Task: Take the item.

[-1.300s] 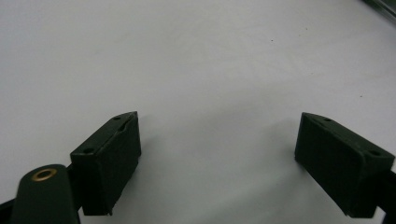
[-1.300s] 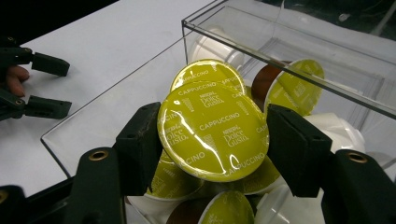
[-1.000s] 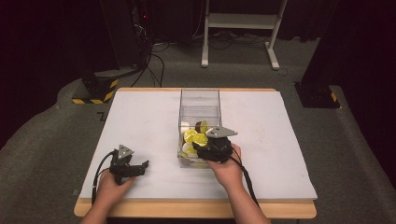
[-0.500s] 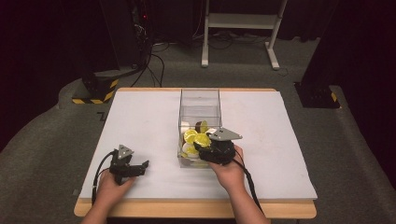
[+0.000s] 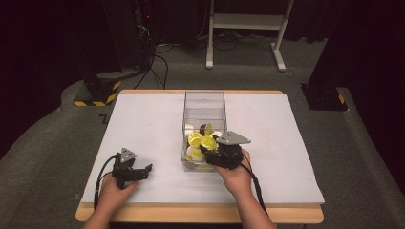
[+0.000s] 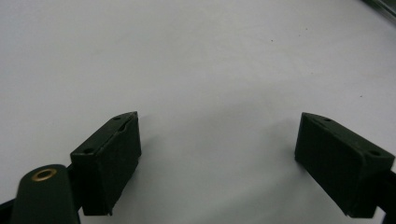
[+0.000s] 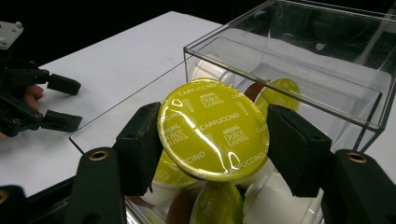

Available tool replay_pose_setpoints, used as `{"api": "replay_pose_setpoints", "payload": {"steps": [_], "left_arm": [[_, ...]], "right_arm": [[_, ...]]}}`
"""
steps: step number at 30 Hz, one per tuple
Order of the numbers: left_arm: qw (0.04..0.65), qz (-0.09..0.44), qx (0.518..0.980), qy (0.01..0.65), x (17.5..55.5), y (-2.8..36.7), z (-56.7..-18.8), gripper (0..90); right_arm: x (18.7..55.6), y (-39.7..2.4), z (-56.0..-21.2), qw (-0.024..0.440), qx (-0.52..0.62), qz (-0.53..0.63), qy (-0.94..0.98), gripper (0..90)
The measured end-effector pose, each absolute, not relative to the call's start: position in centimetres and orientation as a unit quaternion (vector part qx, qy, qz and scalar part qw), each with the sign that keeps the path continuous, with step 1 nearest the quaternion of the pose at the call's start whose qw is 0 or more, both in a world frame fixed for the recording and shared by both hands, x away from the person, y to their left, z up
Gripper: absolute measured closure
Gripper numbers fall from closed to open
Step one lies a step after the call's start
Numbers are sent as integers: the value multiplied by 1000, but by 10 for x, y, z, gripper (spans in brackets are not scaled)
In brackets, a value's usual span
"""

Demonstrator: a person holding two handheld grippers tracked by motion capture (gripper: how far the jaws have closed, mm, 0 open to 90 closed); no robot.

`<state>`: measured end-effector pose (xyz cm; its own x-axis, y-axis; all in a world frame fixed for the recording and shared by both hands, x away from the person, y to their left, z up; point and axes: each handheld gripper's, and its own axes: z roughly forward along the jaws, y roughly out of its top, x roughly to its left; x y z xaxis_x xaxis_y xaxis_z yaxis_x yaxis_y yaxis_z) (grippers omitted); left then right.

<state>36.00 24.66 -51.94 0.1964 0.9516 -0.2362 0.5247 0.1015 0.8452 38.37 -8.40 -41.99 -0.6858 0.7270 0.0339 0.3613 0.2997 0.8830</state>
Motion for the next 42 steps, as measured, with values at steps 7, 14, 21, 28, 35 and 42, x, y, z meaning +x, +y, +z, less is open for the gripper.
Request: {"api": "replay_pose_setpoints", "payload": {"steps": [7, 14, 21, 28, 35, 42], "left_arm": [[452, 236, 628, 588, 360, 247, -519, 146], [452, 236, 628, 588, 360, 247, -519, 147], [452, 236, 627, 588, 360, 247, -519, 146], [452, 236, 628, 588, 360, 247, -519, 147], [455, 236, 624, 590, 360, 246, -520, 147], [455, 236, 624, 590, 360, 246, -520, 147]], "right_arm": [[382, -86, -419, 193, 350, 479, 782, 384], [381, -88, -417, 197, 348, 479, 781, 384], [381, -91, -414, 200, 350, 482, 778, 384], [380, -96, -412, 204, 351, 484, 775, 384], [379, -101, -409, 211, 353, 482, 774, 384], [377, -106, -407, 214, 357, 483, 770, 384]]}}
